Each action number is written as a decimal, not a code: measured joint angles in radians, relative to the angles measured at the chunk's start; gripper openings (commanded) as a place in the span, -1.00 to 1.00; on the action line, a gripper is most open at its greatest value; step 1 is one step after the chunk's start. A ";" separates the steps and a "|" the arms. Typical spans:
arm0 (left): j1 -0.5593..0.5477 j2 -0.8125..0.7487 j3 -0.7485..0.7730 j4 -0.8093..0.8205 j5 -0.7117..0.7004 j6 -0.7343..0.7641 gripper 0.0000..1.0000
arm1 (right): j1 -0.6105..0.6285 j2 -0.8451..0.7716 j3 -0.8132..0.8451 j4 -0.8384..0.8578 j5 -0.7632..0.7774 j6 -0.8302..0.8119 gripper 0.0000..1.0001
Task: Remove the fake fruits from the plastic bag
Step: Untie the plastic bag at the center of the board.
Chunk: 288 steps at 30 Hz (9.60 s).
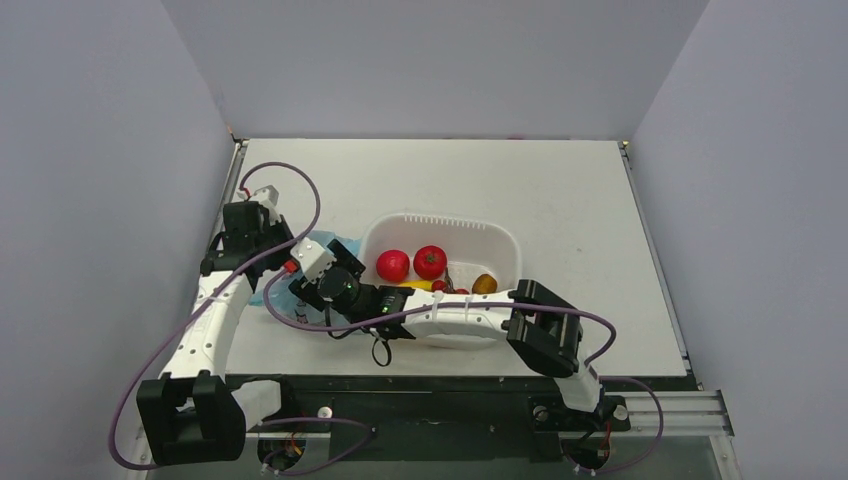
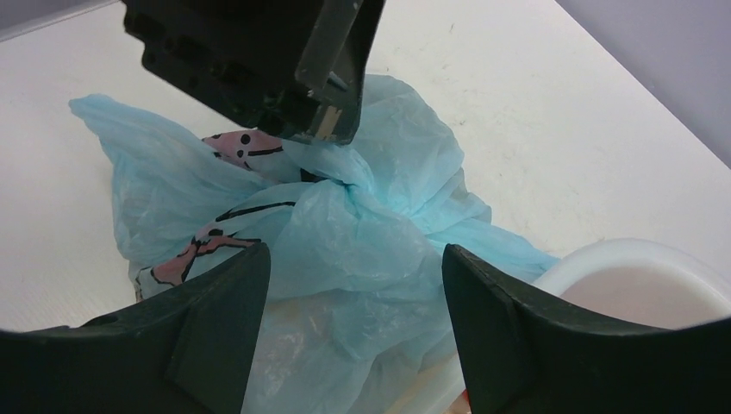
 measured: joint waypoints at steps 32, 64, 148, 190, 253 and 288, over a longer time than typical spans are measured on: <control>-0.016 -0.084 -0.008 -0.024 -0.164 -0.010 -1.00 | 0.005 -0.090 -0.234 0.171 -0.170 0.124 -1.00; -0.008 -0.151 -0.011 -0.045 -0.308 -0.024 -1.00 | 0.050 -0.293 -0.383 0.126 -0.302 0.167 0.22; -0.172 -0.159 0.055 -0.163 -0.430 -0.484 -1.00 | 0.033 -0.330 -0.489 0.206 -0.292 0.122 -0.90; 0.169 -0.311 0.111 -0.220 -0.064 -0.304 0.11 | -0.015 -0.261 -0.202 0.089 -0.483 0.210 0.43; 0.221 -0.141 0.180 -0.009 0.106 -0.357 -1.00 | -0.129 -0.201 -0.132 0.137 -0.332 0.262 0.54; 0.339 0.188 0.408 -0.001 0.272 -0.367 0.50 | -0.021 -0.275 -0.298 0.161 -0.529 0.251 -1.00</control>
